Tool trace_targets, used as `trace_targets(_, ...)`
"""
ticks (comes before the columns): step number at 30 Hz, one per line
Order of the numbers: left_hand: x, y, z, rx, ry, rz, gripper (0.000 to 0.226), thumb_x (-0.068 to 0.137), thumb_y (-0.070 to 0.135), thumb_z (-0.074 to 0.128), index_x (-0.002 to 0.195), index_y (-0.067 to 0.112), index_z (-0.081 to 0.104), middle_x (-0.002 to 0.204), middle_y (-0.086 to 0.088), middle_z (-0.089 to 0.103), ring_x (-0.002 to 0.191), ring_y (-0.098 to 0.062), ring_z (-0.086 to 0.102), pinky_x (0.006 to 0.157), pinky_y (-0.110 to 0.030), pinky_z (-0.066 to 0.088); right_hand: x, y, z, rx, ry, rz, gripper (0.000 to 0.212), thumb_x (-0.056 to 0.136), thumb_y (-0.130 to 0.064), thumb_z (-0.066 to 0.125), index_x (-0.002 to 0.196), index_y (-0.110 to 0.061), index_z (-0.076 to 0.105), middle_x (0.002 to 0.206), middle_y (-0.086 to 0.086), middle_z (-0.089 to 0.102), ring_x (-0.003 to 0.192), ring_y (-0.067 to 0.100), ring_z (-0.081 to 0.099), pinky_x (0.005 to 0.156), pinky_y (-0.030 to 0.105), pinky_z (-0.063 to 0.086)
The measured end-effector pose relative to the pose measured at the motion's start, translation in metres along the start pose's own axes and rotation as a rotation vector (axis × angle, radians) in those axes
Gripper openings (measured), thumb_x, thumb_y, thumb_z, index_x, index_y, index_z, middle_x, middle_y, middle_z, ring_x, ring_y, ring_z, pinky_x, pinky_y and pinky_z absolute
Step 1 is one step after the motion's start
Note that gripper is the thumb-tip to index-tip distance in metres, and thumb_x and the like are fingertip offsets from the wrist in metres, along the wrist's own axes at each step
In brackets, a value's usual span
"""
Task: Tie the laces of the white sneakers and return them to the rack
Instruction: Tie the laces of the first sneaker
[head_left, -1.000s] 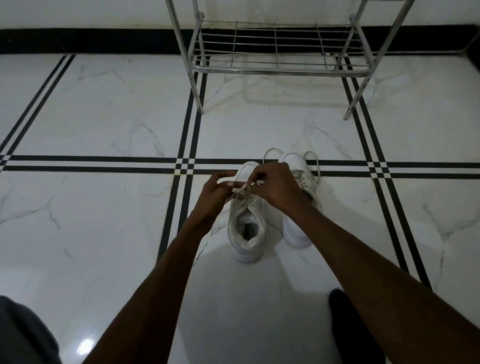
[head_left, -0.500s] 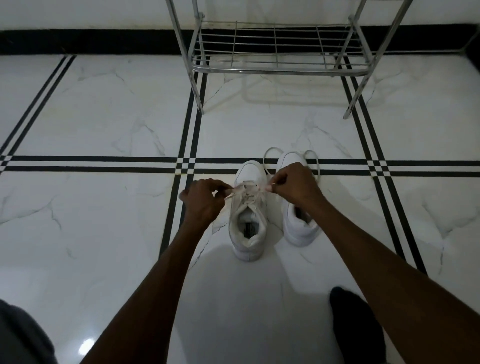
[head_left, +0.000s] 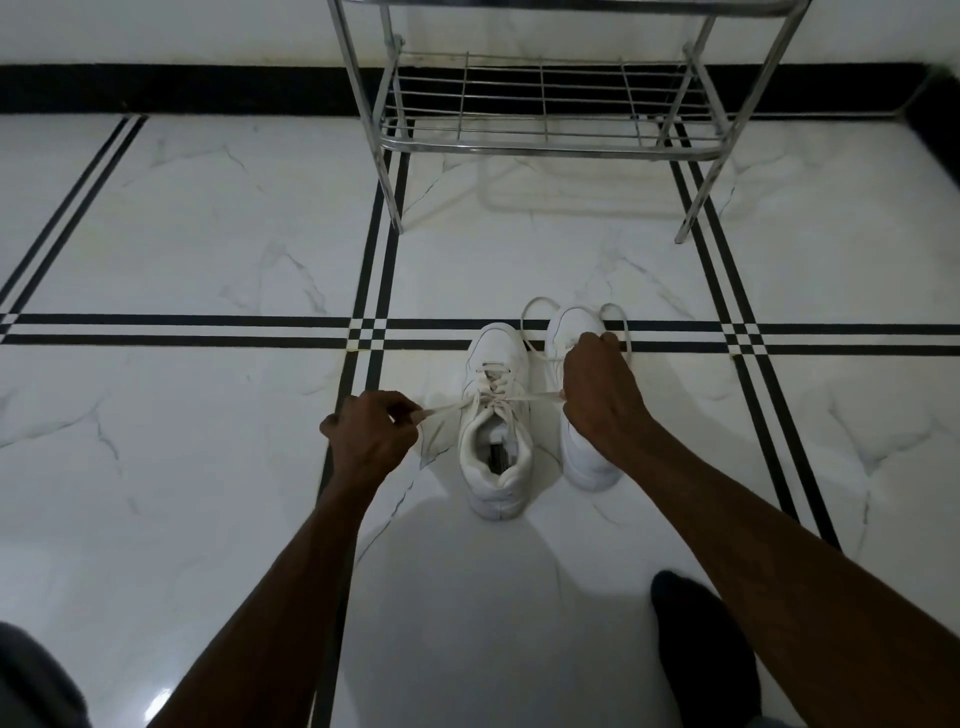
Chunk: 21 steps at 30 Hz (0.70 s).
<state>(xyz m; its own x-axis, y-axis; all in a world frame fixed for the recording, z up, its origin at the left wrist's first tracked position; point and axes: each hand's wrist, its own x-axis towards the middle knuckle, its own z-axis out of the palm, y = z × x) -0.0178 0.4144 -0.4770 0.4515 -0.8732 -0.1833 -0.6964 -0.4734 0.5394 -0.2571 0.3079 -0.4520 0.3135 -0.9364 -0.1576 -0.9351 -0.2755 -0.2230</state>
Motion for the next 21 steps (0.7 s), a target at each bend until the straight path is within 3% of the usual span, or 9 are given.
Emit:
trace_targets(2, 0.001, 0.001, -0.001, -0.02, -0.055, 0.02, 0.015, 0.091, 0.033, 0.069, 0.101, 0.028, 0.079, 0.093, 0.011, 0.072, 0.094, -0.01, 0.058, 0.092, -0.042, 0.036, 0.0, 0.002, 0.0, -0.066, -0.039, -0.032, 0.017, 0.084, -0.004, 0.062, 0.101, 0.001, 0.065, 0.113, 0.025, 0.056, 0.108, 0.039, 0.053, 0.082, 0.037, 0.041)
trace_targets(4, 0.002, 0.0, -0.002, -0.098, -0.106, 0.044, 0.018, 0.092, 0.033, 0.068, 0.107, 0.028, 0.077, 0.103, 0.012, 0.074, 0.102, -0.013, 0.064, 0.088, -0.037, 0.043, -0.001, -0.006, -0.005, 0.047, -0.046, -0.075, 0.028, 0.08, -0.018, 0.074, 0.106, -0.009, 0.066, 0.118, 0.015, 0.058, 0.11, 0.033, 0.055, 0.089, 0.038, 0.045)
trace_targets(7, 0.001, 0.008, 0.001, -0.272, -0.117, 0.105, 0.027, 0.096, 0.025, 0.064, 0.123, 0.023, 0.069, 0.122, 0.007, 0.071, 0.114, -0.016, 0.063, 0.096, -0.041, 0.05, -0.006, -0.025, -0.01, 0.324, -0.038, -0.072, 0.032, 0.078, -0.045, 0.077, 0.084, -0.015, 0.066, 0.091, 0.006, 0.067, 0.086, 0.022, 0.064, 0.078, 0.037, 0.051)
trace_targets(9, -0.001, 0.021, 0.005, -0.321, -0.154, 0.181, 0.033, 0.098, 0.016, 0.06, 0.131, 0.016, 0.064, 0.132, 0.0, 0.067, 0.115, -0.013, 0.058, 0.096, -0.031, 0.045, -0.015, -0.035, -0.011, 0.357, -0.115, -0.039, 0.041, 0.073, -0.056, 0.076, 0.075, -0.018, 0.061, 0.079, 0.002, 0.069, 0.075, 0.018, 0.064, 0.069, 0.036, 0.052)
trace_targets(12, -0.003, 0.035, 0.014, -0.286, -0.245, 0.245, 0.034, 0.097, 0.01, 0.061, 0.13, 0.016, 0.064, 0.132, -0.004, 0.067, 0.11, -0.012, 0.059, 0.094, -0.025, 0.049, -0.027, -0.046, -0.002, 0.276, -0.195, -0.046, 0.038, 0.071, -0.042, 0.081, 0.084, -0.016, 0.057, 0.088, 0.008, 0.071, 0.081, 0.025, 0.067, 0.067, 0.038, 0.051)
trace_targets(15, 0.0, 0.035, 0.02, -0.246, -0.237, 0.218, 0.025, 0.094, 0.022, 0.064, 0.119, 0.021, 0.071, 0.122, -0.001, 0.071, 0.115, -0.019, 0.063, 0.1, -0.045, 0.052, -0.023, -0.045, -0.002, 0.253, -0.197, -0.038, 0.023, 0.077, -0.024, 0.077, 0.088, -0.007, 0.065, 0.091, 0.012, 0.072, 0.084, 0.029, 0.068, 0.069, 0.039, 0.054)
trace_targets(17, 0.002, 0.033, 0.021, -0.235, -0.211, 0.204, 0.021, 0.092, 0.029, 0.065, 0.111, 0.021, 0.072, 0.115, 0.001, 0.072, 0.11, -0.019, 0.064, 0.097, -0.049, 0.052, -0.016, -0.043, -0.009, 0.288, -0.199, -0.028, 0.012, 0.079, -0.018, 0.073, 0.083, -0.007, 0.072, 0.089, 0.013, 0.075, 0.085, 0.029, 0.07, 0.073, 0.038, 0.057)
trace_targets(21, 0.006, 0.031, 0.024, -0.249, -0.189, 0.194, 0.017, 0.093, 0.031, 0.067, 0.104, 0.019, 0.072, 0.108, 0.001, 0.073, 0.107, -0.019, 0.065, 0.097, -0.051, 0.052, -0.001, -0.04, -0.019, 0.388, -0.128, -0.018, 0.012, 0.083, -0.017, 0.073, 0.088, -0.008, 0.078, 0.093, 0.012, 0.077, 0.088, 0.026, 0.072, 0.079, 0.039, 0.059)
